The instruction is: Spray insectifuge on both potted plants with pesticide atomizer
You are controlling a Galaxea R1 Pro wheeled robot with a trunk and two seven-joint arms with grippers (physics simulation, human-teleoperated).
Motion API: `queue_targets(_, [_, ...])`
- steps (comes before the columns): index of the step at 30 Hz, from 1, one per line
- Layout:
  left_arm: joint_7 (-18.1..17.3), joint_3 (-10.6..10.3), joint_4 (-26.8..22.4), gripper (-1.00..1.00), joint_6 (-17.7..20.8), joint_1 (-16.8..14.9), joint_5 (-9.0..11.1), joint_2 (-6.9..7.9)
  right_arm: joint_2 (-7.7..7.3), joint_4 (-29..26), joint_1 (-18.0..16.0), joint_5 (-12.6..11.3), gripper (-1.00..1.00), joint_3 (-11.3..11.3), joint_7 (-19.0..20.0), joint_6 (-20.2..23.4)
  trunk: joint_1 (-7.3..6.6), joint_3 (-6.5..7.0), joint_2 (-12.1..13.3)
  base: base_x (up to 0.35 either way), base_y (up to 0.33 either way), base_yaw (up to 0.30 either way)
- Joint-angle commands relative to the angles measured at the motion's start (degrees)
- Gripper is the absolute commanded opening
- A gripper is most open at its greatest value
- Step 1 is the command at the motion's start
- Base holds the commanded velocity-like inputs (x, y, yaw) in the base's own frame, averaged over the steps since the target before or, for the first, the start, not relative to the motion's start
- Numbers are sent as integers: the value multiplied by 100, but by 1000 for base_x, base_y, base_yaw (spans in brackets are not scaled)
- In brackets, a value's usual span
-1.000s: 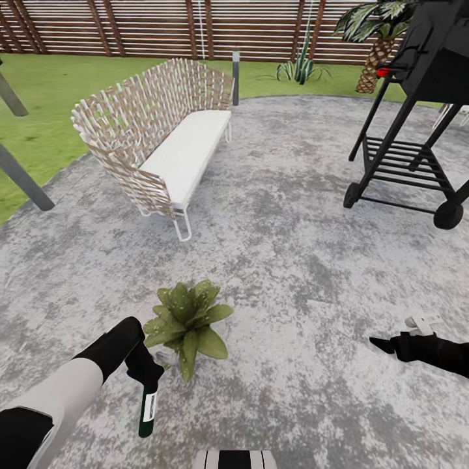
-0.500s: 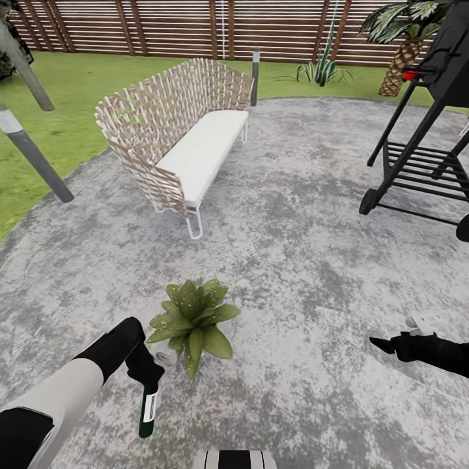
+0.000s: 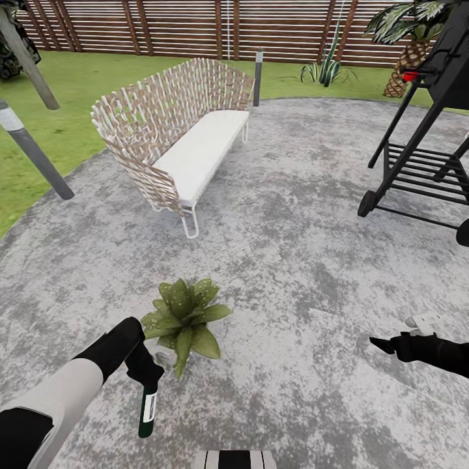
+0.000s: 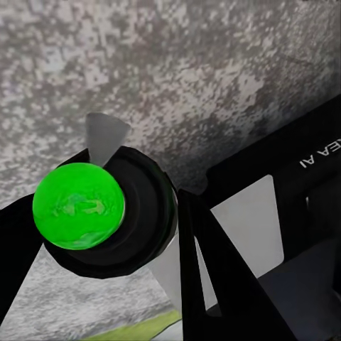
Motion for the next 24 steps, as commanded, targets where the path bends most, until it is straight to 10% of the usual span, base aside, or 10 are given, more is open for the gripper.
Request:
queue_targets(1, [-58, -13, -12, -100, 28, -1, -50, 3, 0, -6, -6, 41, 100, -4, 49, 44, -1, -4, -2, 0, -9, 1])
queue_targets(24, [-58, 5, -12, -100, 28, 0, -50, 3, 0, -5, -6, 41, 100, -4, 46, 42, -1, 49, -2, 0, -62, 120])
